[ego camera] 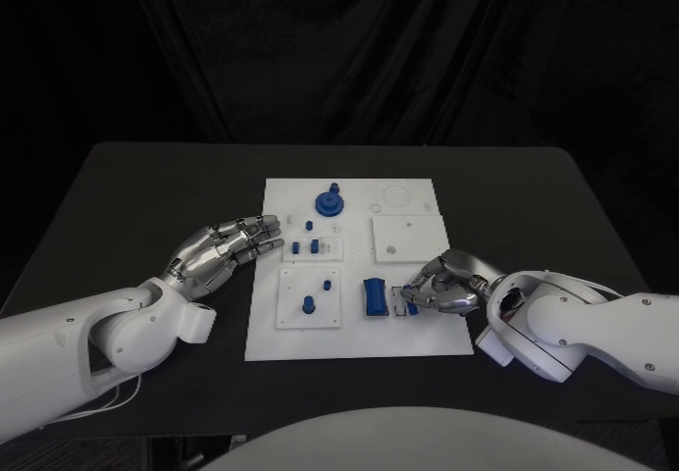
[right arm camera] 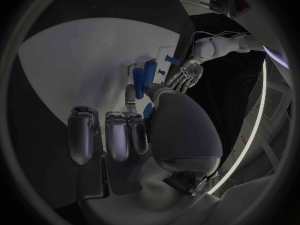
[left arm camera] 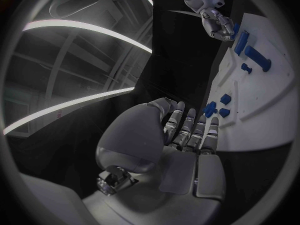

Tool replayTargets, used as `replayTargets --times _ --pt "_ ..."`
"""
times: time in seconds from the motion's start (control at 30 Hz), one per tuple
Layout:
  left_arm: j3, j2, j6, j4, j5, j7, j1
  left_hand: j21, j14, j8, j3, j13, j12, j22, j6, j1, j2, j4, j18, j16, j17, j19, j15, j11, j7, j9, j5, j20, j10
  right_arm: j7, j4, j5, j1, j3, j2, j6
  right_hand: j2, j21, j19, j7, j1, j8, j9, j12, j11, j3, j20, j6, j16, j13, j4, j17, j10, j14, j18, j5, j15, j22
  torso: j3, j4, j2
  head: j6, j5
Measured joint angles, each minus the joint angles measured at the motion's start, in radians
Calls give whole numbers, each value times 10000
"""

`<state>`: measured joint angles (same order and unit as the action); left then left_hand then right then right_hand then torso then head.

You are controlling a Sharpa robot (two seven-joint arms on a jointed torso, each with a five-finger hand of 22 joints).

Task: Assemble the parts on the task board

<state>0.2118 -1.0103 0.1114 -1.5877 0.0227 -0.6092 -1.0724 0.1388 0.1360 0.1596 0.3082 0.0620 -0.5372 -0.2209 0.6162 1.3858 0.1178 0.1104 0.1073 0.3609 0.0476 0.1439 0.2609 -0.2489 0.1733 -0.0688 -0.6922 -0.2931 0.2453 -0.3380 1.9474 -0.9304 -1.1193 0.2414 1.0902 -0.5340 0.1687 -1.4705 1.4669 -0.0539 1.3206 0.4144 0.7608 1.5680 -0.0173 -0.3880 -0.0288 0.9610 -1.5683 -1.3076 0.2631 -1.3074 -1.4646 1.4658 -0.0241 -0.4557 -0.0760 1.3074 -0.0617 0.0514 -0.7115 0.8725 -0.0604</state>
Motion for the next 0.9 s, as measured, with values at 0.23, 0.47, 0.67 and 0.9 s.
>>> replayTargets --times 0.23,0.47,0.67,0.9 --pt "1 12 10 -5 0 31 0 0 0 41 0 0 0 0 0 0 0 0 0 0 0 0 0 0 0 0 0 0 0 113 -249 211 -1 3 -197 -157 -101 0 0 45 -154 47 6 0 -24 -43 0 -64 0 1 -99 0 -24 0 0 0 0 0 -1 12 -18 0 -14" --pt "3 35 23 -3 0 79 1 0 0 41 -1 0 0 9 0 0 0 0 0 -1 0 0 0 0 0 0 0 0 0 -19 -378 134 -1 5 -334 -175 -179 109 0 100 -810 48 -85 0 -78 -354 0 -94 0 2 -719 0 -4 0 0 4 -70 0 -2 15 -21 0 -10" --pt "1 35 29 -3 0 106 1 0 0 40 -1 -1 0 8 0 0 0 0 0 -1 0 0 0 0 0 0 0 0 0 -313 -399 -88 -1 5 -409 -95 -223 158 0 109 -1011 8 -202 0 -79 -117 0 -103 0 2 -675 0 -4 -1 0 74 -72 0 0 -6 -12 0 30" --pt "0 35 33 -3 0 116 1 0 0 40 -1 -1 -40 8 0 0 0 0 1 -2 9 0 0 0 0 1 0 0 0 -619 -373 -262 -1 8 -477 52 -265 158 0 109 -1053 8 -221 0 -79 -23 0 -103 0 3 -687 0 -4 -1 0 74 -72 0 3 -7 -7 0 50"
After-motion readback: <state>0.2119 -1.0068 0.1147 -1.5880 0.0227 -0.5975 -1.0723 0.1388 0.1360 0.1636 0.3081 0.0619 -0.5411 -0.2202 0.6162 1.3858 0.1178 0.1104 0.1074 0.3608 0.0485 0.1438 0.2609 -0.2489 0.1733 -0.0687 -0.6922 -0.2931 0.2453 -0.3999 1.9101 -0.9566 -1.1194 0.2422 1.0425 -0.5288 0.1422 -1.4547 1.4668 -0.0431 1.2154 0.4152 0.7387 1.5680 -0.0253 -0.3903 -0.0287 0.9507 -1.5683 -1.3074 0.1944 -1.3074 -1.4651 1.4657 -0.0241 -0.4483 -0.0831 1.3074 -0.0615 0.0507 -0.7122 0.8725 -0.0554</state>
